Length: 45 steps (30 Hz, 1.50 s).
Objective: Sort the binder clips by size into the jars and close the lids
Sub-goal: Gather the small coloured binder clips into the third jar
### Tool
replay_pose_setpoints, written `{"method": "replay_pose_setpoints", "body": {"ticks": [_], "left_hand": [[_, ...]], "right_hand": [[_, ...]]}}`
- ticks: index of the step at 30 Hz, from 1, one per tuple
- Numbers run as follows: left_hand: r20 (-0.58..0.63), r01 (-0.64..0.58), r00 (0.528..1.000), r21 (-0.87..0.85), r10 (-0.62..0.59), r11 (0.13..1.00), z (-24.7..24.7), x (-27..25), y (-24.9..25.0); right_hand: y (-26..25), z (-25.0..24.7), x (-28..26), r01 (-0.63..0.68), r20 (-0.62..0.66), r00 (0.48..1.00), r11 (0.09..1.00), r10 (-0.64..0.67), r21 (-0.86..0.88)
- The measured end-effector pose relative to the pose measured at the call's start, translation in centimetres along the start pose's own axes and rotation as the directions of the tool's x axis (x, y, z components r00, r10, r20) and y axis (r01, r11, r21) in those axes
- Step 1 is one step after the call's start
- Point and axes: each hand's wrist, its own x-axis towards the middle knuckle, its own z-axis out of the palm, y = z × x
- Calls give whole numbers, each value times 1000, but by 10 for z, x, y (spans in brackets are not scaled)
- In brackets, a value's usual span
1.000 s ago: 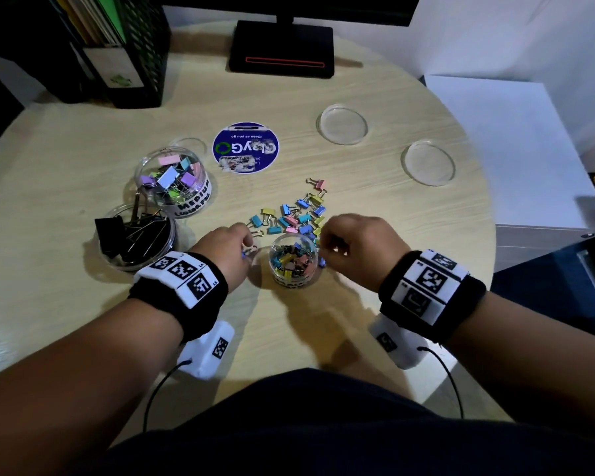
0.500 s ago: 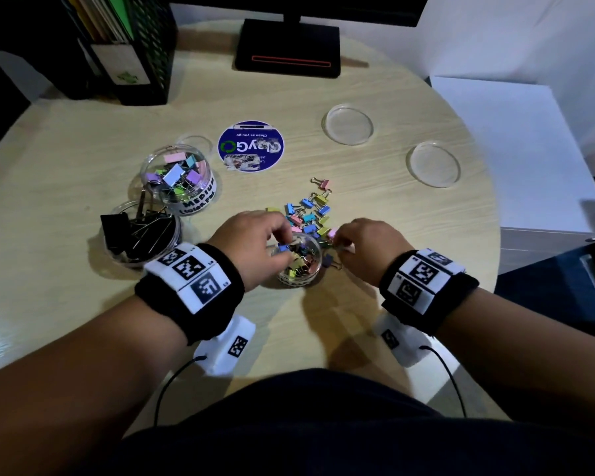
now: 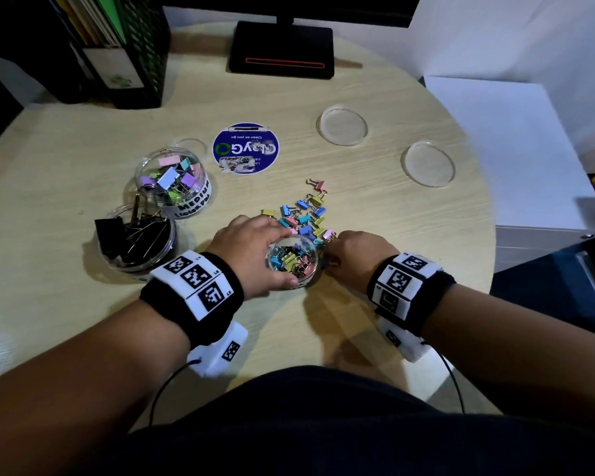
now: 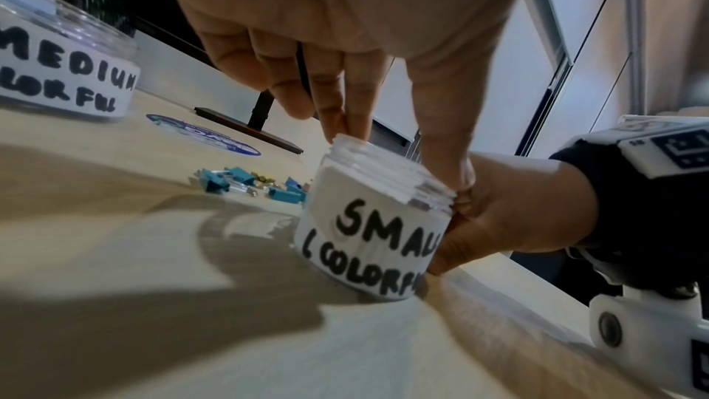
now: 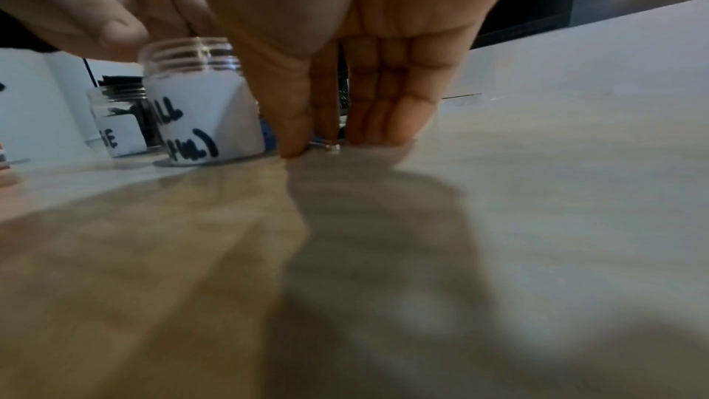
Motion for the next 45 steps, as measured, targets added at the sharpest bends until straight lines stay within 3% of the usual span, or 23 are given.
{"method": "replay_pose_setpoints", "body": {"ticks": [6, 9, 13, 17, 20, 23, 26, 29, 39, 45], "left_hand": [[-4, -4, 1000, -15, 4, 1000, 3, 0, 0], [-6, -4, 1000, -29, 4, 1000, 4, 0, -1], [-20, -24, 1000, -24, 24, 999, 7, 3, 1], [-7, -44, 999, -61, 44, 997, 6, 4, 4], [-106, -32, 994, -238, 7, 971, 4, 2, -5], [-215, 65, 969, -268, -125, 961, 2, 8, -23], [-108, 180, 975, -124, -194, 976, 3, 19, -37], [-22, 194, 981, 30, -193, 981, 5, 25, -39], [45, 154, 986, 150, -162, 977, 13, 32, -26], [16, 144, 989, 145, -148, 979, 16, 30, -25]], "right_hand": [[9, -4, -2, -50, 23, 999, 998, 50, 28], [12, -13, -5, -72, -62, 995, 989, 81, 129], [-6, -30, -10, 96, -283, 959, 948, -7, 302], [-20, -29, -7, 182, -281, 953, 953, -110, 241], [-10, -26, -3, 132, -318, 947, 947, -34, 293], [7, -24, 4, 10, -263, 963, 966, 60, 257], [15, -18, 11, -66, -110, 990, 986, 84, 155], [15, -14, 14, -57, -13, 998, 994, 58, 96], [20, 0, 13, -68, -59, 996, 995, 73, 79], [23, 1, 10, -75, -72, 994, 993, 82, 93]]}}
